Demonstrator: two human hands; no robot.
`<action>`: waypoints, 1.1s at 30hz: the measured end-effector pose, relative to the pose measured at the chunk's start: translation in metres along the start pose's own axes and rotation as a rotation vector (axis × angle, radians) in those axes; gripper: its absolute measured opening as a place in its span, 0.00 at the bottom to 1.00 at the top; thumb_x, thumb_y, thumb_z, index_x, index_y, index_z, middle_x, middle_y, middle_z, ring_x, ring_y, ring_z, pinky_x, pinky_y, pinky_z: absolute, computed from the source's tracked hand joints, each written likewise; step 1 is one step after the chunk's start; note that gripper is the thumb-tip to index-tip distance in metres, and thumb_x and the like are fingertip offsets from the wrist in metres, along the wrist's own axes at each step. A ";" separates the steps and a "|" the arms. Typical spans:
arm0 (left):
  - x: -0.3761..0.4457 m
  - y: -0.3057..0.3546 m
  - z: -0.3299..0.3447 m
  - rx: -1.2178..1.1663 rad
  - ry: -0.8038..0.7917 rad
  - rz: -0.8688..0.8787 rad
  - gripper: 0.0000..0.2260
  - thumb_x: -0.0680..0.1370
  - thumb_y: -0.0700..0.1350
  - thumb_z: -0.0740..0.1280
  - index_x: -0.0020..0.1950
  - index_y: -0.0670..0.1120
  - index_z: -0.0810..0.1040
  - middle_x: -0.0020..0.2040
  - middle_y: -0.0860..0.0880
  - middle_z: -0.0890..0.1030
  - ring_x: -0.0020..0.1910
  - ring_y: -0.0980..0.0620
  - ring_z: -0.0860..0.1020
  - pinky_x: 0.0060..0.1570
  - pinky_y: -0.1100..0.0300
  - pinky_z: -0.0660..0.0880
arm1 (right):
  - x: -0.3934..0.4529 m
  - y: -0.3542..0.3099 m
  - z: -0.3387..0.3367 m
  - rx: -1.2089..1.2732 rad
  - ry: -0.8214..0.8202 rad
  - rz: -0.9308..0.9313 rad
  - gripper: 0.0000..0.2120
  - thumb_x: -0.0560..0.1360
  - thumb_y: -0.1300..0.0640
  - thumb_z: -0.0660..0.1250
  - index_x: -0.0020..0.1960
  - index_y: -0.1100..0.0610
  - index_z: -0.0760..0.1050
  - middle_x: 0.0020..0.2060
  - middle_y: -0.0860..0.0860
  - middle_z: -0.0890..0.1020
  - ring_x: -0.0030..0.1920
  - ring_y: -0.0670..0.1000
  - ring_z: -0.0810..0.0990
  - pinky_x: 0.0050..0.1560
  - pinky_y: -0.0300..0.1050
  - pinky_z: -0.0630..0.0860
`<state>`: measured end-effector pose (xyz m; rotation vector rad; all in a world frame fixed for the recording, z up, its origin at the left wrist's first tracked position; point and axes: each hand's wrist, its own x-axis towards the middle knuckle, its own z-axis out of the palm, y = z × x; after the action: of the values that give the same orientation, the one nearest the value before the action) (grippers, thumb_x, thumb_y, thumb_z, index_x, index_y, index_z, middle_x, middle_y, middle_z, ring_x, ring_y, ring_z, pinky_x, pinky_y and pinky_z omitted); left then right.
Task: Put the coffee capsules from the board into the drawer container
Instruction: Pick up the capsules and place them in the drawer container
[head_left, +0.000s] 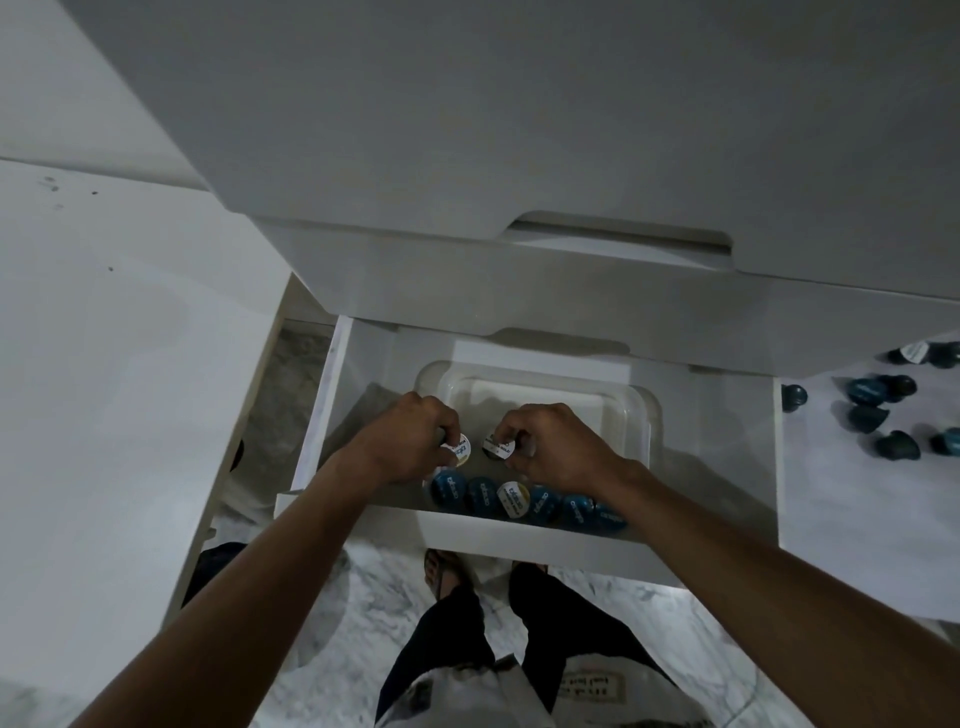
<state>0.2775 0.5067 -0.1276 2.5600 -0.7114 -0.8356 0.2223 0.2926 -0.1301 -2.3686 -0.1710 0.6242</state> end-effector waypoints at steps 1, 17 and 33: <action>0.000 -0.001 0.001 -0.008 0.002 0.003 0.05 0.72 0.48 0.73 0.47 0.51 0.81 0.51 0.50 0.82 0.50 0.52 0.76 0.52 0.52 0.76 | 0.000 0.000 -0.001 0.012 -0.002 0.007 0.12 0.71 0.62 0.72 0.54 0.54 0.81 0.45 0.45 0.80 0.42 0.42 0.74 0.37 0.24 0.65; 0.007 0.006 -0.006 -0.010 -0.044 0.025 0.04 0.75 0.46 0.70 0.47 0.54 0.79 0.49 0.53 0.82 0.50 0.53 0.79 0.52 0.50 0.78 | 0.005 0.000 0.005 0.102 -0.054 0.008 0.09 0.72 0.57 0.73 0.52 0.51 0.81 0.45 0.47 0.84 0.44 0.44 0.81 0.46 0.39 0.79; 0.002 0.010 -0.002 0.016 -0.050 0.000 0.04 0.75 0.50 0.69 0.49 0.55 0.77 0.49 0.52 0.81 0.49 0.52 0.77 0.51 0.49 0.77 | 0.005 -0.001 0.010 0.158 -0.024 0.032 0.09 0.73 0.58 0.73 0.52 0.52 0.81 0.47 0.46 0.84 0.45 0.43 0.81 0.47 0.37 0.79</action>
<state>0.2763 0.4980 -0.1227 2.5613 -0.7352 -0.9002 0.2219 0.3002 -0.1379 -2.2159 -0.0906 0.6568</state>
